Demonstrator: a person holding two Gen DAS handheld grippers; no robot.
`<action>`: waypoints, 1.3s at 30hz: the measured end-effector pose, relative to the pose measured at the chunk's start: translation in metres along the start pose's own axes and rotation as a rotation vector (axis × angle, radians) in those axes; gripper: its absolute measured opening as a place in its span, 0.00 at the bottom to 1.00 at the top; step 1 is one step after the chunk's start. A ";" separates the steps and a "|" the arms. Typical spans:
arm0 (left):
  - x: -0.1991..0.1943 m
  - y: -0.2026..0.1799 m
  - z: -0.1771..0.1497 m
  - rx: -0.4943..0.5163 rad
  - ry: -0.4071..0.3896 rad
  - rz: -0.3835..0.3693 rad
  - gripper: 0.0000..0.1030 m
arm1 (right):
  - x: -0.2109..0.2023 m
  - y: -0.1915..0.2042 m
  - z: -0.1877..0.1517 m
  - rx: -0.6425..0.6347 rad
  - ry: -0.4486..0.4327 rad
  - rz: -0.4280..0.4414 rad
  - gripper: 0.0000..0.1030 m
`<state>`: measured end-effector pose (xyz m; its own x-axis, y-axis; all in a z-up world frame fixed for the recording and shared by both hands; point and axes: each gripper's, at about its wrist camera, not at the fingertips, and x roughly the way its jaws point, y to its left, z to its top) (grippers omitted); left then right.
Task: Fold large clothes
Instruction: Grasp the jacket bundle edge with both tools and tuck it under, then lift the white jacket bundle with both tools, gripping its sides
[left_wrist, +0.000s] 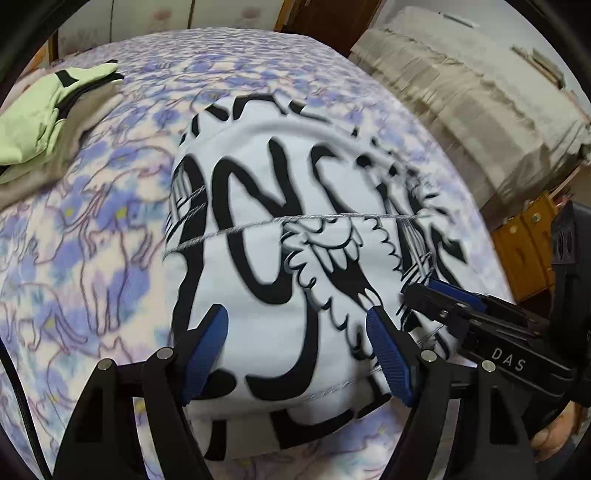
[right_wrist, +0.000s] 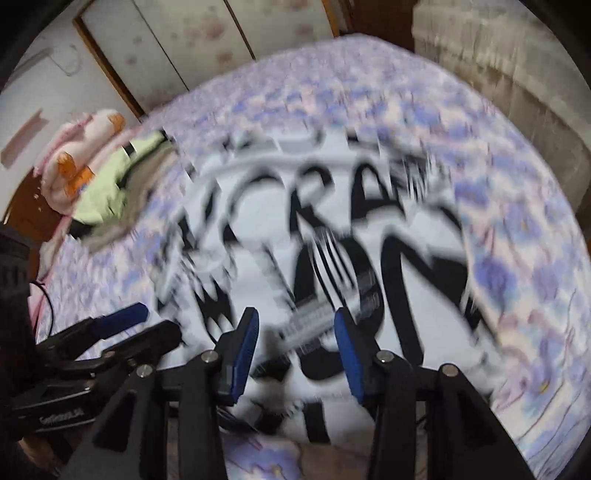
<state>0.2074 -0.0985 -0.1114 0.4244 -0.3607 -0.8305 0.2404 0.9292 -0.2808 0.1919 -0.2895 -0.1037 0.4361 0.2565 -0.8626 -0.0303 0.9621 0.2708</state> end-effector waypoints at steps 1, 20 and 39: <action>0.000 -0.001 -0.004 0.017 -0.009 0.022 0.74 | 0.001 -0.005 -0.005 0.002 -0.004 -0.012 0.40; 0.002 0.022 -0.010 -0.039 -0.006 0.057 0.74 | -0.018 -0.027 -0.021 0.005 -0.096 -0.191 0.40; -0.033 0.040 -0.004 -0.075 0.119 -0.101 0.84 | -0.069 -0.054 -0.008 0.106 -0.015 0.060 0.66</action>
<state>0.2002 -0.0490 -0.0975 0.2936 -0.4447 -0.8462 0.2093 0.8936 -0.3970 0.1558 -0.3586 -0.0624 0.4496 0.3110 -0.8374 0.0385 0.9298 0.3660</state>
